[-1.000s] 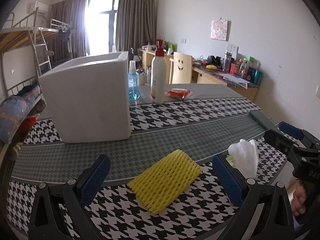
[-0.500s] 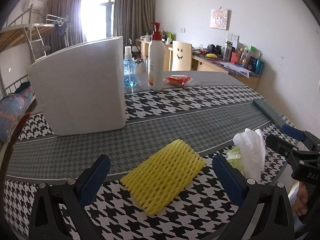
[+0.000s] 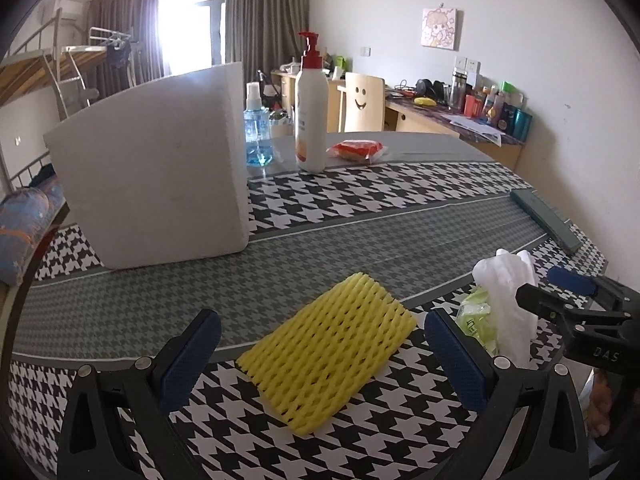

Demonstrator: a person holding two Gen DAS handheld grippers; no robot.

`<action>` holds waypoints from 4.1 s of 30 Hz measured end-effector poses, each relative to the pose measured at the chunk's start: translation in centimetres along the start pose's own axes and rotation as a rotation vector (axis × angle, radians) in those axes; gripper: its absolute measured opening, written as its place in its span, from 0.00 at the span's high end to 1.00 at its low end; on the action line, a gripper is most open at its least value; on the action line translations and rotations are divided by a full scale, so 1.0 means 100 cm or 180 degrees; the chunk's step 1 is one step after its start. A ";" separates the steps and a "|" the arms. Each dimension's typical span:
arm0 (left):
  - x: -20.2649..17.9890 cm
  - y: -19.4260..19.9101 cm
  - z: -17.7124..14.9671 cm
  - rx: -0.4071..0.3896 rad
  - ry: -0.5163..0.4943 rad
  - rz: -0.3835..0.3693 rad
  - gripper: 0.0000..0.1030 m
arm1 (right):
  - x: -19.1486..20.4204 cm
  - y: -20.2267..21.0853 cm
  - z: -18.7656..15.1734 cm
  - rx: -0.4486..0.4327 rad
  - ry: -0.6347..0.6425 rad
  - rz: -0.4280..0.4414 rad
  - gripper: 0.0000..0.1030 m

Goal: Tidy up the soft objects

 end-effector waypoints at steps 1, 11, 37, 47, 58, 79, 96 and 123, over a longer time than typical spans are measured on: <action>0.000 0.000 0.001 -0.0008 -0.0012 0.0001 0.01 | -0.001 0.000 -0.001 0.0020 -0.0019 0.0013 0.21; -0.001 -0.007 -0.001 0.0052 -0.0051 -0.0002 0.01 | -0.008 -0.016 -0.010 0.0270 -0.0104 -0.0076 0.33; -0.005 -0.022 0.000 0.0164 -0.0127 -0.0060 0.01 | -0.011 -0.003 0.020 0.0116 -0.0133 0.0202 0.88; -0.007 -0.027 -0.004 0.0189 -0.0200 -0.0065 0.01 | -0.015 0.000 0.017 0.0081 -0.0016 -0.0031 0.83; -0.014 -0.040 -0.010 0.0365 -0.0323 -0.0112 0.17 | -0.005 -0.006 0.013 0.0136 0.0059 0.0083 0.82; -0.021 -0.036 -0.016 0.0329 -0.0486 -0.0270 0.77 | 0.016 -0.020 0.011 0.0270 0.0237 0.0240 0.48; -0.006 -0.014 -0.005 0.0166 -0.0258 -0.0432 0.81 | 0.010 -0.035 0.006 0.0424 0.0217 0.0126 0.45; 0.001 0.002 -0.010 0.0081 -0.0227 -0.0448 0.81 | -0.001 0.026 0.043 -0.0116 0.0161 -0.0058 0.96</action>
Point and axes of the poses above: each gripper's, at about its wrist camera, not at the fingertips, and y roughly against the way its jaws point, x to its left, z to its top, the point moved 7 cm from there along -y, roughly the way its jaws point, and after that the axes turned 12 degrees about z, right-handed, at the moved point
